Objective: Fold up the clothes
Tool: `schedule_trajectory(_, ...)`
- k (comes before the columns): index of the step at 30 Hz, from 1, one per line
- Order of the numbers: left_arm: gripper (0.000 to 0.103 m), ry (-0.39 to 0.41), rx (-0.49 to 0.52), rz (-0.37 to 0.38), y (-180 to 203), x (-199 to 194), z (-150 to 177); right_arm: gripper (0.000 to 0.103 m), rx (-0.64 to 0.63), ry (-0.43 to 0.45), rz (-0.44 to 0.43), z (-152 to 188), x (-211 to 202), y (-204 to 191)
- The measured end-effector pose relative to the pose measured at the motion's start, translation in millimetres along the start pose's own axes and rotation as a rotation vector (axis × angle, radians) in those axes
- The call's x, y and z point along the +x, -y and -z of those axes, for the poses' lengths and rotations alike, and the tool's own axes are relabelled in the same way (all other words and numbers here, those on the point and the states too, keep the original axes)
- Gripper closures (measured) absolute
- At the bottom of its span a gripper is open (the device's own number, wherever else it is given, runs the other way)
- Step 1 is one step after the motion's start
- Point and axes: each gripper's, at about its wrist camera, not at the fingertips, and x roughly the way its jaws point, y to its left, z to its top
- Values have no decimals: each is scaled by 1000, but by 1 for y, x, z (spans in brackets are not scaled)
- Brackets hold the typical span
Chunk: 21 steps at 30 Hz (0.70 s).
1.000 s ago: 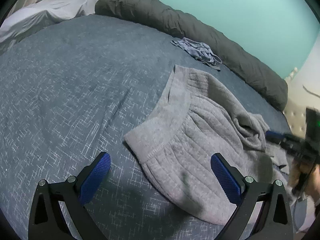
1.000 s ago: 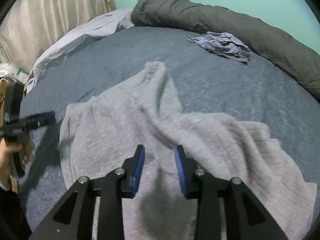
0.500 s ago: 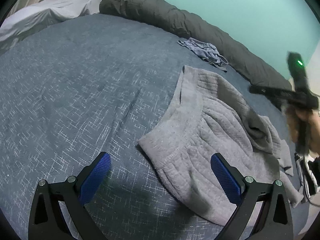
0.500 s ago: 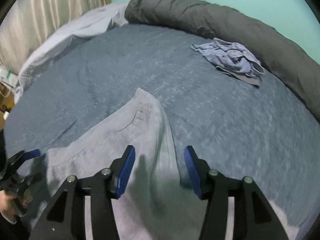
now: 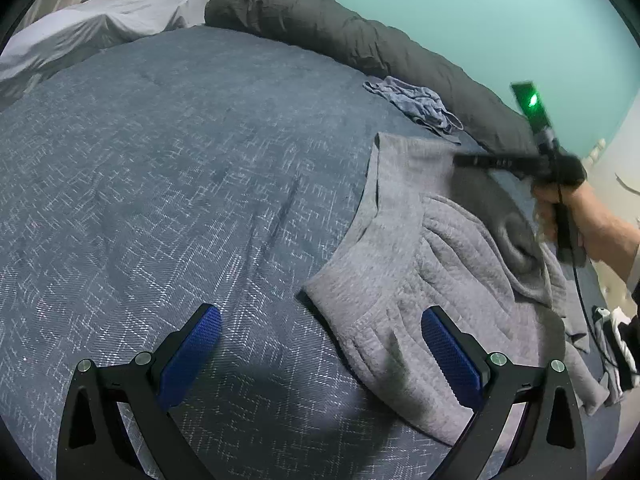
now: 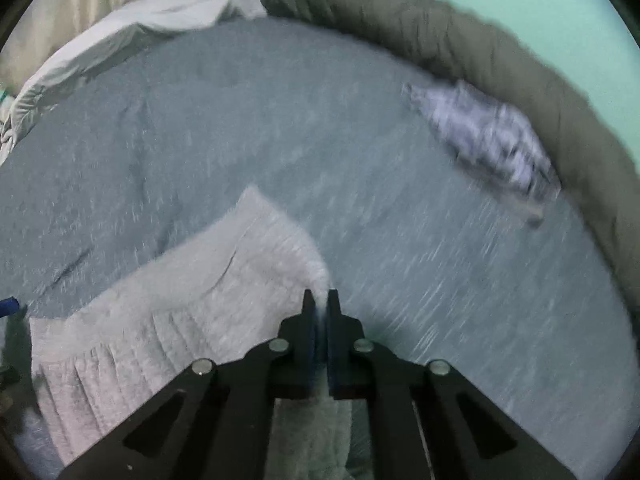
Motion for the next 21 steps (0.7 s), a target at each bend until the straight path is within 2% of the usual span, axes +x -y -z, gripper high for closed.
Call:
schedule_trajectory(4,1,-6,0,1,0,1,2,100,-104,85,93,-22,-18,-3)
schedule_trajectory(9,1,-6,4,0,2,1,3,100,-208,49,183,-37,-2,-14)
schedule_trajectory(13,1,-5,2,-1,3,2,4,100,-179,25,192,-36,18,-14)
schedule_trajectory(15,1,-7,-7,-1,1,3,3,100,-159,-35,176,-31,35,-13)
schedule_trajectory(17,1,-7,-5,2,0,2,2,99,-143,-42,196,-27,38,-11)
schedule_trajectory(20,1,-6,-11,5,-1,2,2,83,-69,21,196,-25,14,2)
schedule_trajectory(21,1,-6,-17,9,0,1,2,74,-42,52,190,-24,1,8)
